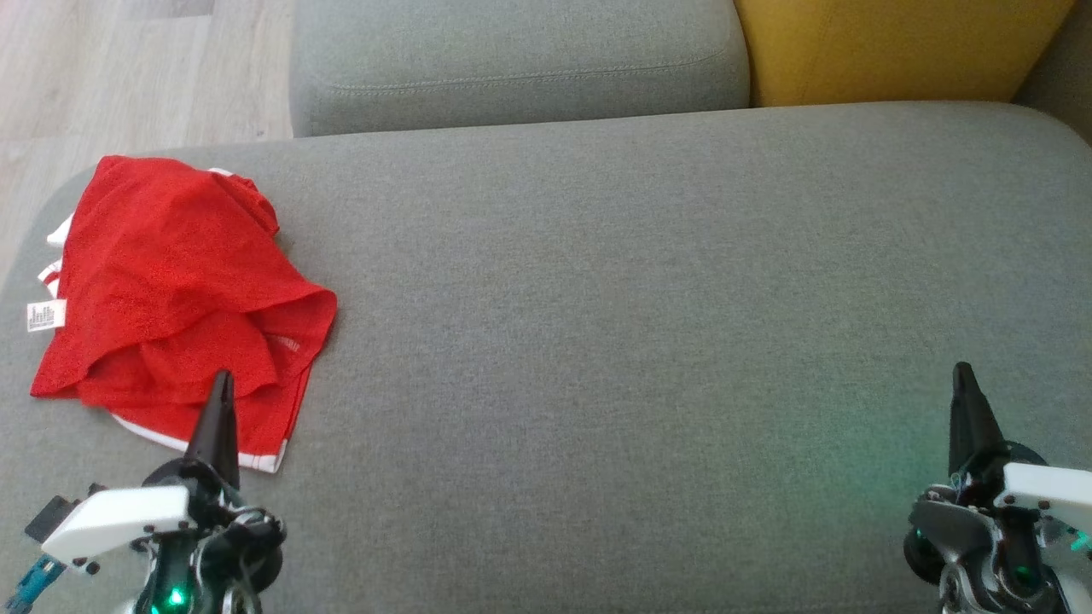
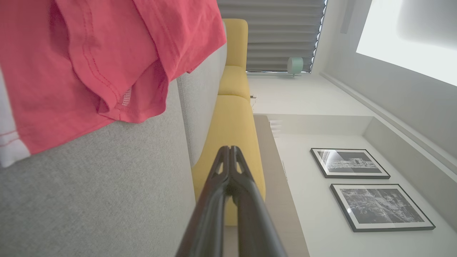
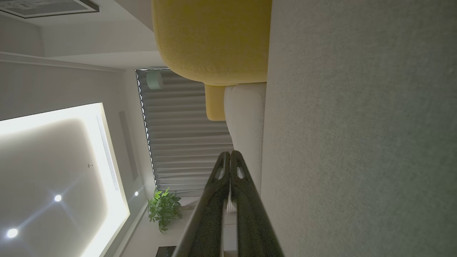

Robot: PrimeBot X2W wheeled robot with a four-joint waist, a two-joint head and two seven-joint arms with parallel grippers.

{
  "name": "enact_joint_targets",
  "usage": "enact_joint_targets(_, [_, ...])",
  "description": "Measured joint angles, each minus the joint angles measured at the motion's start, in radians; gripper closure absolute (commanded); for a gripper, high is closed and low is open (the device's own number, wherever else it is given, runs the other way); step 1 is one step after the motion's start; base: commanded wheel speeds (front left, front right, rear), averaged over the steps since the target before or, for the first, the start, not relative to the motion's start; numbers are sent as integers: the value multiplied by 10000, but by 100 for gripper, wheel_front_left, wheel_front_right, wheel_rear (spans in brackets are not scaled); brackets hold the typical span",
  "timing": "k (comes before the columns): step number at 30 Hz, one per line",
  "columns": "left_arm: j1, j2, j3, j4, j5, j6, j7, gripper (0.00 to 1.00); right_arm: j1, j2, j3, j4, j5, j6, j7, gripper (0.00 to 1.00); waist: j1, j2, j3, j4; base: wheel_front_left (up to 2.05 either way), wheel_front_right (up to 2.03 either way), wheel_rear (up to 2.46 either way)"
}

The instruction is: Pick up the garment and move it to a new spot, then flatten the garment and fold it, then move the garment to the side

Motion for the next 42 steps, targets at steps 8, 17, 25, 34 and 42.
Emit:
enact_joint_targets(8, [583, -130, -38, 652, -6, 17, -31, 0, 493, 61, 35, 642, 0, 0, -19, 0, 0, 0, 4, -1, 0, 0, 0])
enact_joint_targets(17, [644, -130, -54, 523, -6, 17, -286, 0, 526, 61, 130, 527, -259, -2, -276, 0, 0, 0, 11, 1, 0, 0, 0])
enact_joint_targets(25, [636, -130, -17, 470, 314, 17, -525, 0, 455, 61, 127, 397, -1018, -2, -495, 0, 0, 0, 37, -14, 0, 0, 0])
enact_joint_targets(34, [352, -130, 82, 280, 1181, 17, -788, 0, 267, 61, 128, 188, -2429, -2, -738, 0, 0, 0, 99, -11, 0, 0, 0])
enact_joint_targets(42, [222, -128, 318, -232, 2111, 15, -999, 0, -4, 59, 244, -176, -3985, -2, -976, 0, 0, 0, 120, 6, 0, 0, 0])
